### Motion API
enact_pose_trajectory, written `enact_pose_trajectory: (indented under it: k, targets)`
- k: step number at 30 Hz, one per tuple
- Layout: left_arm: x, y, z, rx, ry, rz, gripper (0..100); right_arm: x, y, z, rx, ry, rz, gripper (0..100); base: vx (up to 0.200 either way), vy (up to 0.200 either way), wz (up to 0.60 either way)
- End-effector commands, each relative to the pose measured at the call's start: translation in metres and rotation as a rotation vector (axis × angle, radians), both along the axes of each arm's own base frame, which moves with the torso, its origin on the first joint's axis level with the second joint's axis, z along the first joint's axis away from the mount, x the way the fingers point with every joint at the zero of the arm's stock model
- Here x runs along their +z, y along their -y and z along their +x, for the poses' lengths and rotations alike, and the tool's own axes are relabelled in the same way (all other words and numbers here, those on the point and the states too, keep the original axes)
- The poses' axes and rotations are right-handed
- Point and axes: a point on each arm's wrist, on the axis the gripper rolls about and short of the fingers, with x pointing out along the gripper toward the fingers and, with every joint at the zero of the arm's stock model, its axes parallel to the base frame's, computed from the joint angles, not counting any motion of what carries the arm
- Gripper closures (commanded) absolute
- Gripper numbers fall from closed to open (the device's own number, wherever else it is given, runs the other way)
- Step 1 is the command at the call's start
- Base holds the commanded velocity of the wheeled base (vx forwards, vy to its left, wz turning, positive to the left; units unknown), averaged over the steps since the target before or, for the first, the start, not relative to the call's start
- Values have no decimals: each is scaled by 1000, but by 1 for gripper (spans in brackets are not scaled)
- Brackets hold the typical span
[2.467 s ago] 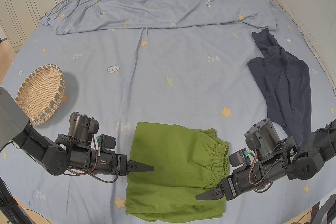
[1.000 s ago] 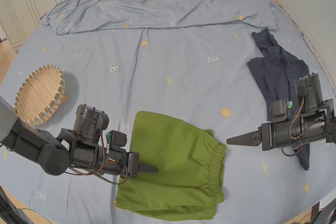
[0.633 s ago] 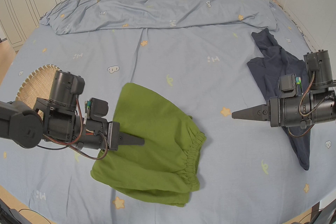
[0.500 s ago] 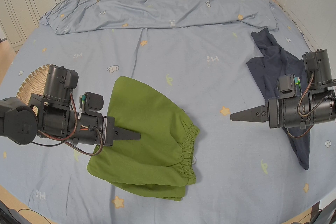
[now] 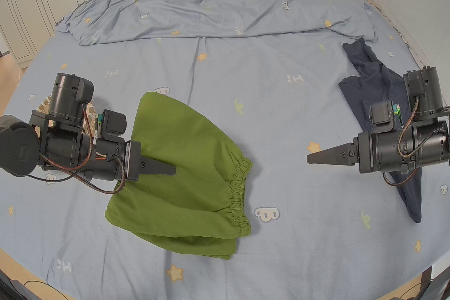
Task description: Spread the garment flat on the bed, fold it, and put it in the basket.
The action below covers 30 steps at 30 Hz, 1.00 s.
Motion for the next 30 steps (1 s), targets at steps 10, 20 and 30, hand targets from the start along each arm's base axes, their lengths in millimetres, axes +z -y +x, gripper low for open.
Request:
enact_pose_trajectory:
  k: [10, 20, 30]
  targets:
    - [-1, 4, -4, -19, -7, 2, 100, 0, 2, 1, -9, 2, 1, 0, 0, 200, 0]
    - [-4, 4, -8, -36, 6, 17, 100, 0, 0, 0, -2, 1, 0, 0, 0, 200, 0]
    - [2, 2, -16, -51, 50, 30, 100, 1, 1, -1, -3, 2, 2, 0, 0, 0, 0]
